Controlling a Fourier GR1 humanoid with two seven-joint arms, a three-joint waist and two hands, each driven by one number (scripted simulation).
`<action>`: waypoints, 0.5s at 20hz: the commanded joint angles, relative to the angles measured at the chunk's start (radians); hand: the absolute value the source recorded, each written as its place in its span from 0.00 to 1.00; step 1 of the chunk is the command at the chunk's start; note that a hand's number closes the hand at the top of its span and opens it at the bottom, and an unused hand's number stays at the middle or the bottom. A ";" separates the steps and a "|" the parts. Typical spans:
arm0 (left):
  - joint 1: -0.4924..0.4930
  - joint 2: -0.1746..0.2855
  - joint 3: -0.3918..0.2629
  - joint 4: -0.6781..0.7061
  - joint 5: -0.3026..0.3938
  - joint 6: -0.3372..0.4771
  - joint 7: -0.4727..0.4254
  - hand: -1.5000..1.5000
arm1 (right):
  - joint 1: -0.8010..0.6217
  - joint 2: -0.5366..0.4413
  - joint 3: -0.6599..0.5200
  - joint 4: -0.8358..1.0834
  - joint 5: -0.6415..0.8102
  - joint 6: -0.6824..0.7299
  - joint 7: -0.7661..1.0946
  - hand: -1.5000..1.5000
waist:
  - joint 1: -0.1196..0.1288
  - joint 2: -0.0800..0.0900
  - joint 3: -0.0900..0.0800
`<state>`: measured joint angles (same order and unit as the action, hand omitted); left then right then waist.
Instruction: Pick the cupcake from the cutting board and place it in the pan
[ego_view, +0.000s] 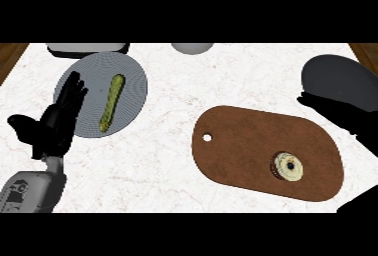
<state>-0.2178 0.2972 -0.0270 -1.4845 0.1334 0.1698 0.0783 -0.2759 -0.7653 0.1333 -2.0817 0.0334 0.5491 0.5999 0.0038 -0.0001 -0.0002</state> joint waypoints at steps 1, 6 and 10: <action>-0.015 -0.032 -0.002 0.003 -0.035 0.018 0.022 0.50 | 0.032 0.052 0.007 0.049 0.102 0.041 -0.038 0.00 | -0.003 0.000 0.000; -0.013 -0.018 0.035 0.033 -0.023 -0.034 -0.021 0.50 | 0.019 0.134 0.085 0.123 0.195 0.068 -0.097 0.00 | -0.001 0.001 0.000; -0.001 -0.027 0.025 -0.044 -0.040 -0.036 0.042 0.50 | 0.018 0.134 0.031 0.164 0.196 0.152 -0.150 0.00 | 0.000 0.000 0.000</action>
<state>-0.2244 0.2818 0.0118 -1.4663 0.1132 0.1317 0.0694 -0.2402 -0.6706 0.1512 -1.9544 0.1888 0.6566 0.4654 0.0015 0.0003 0.0000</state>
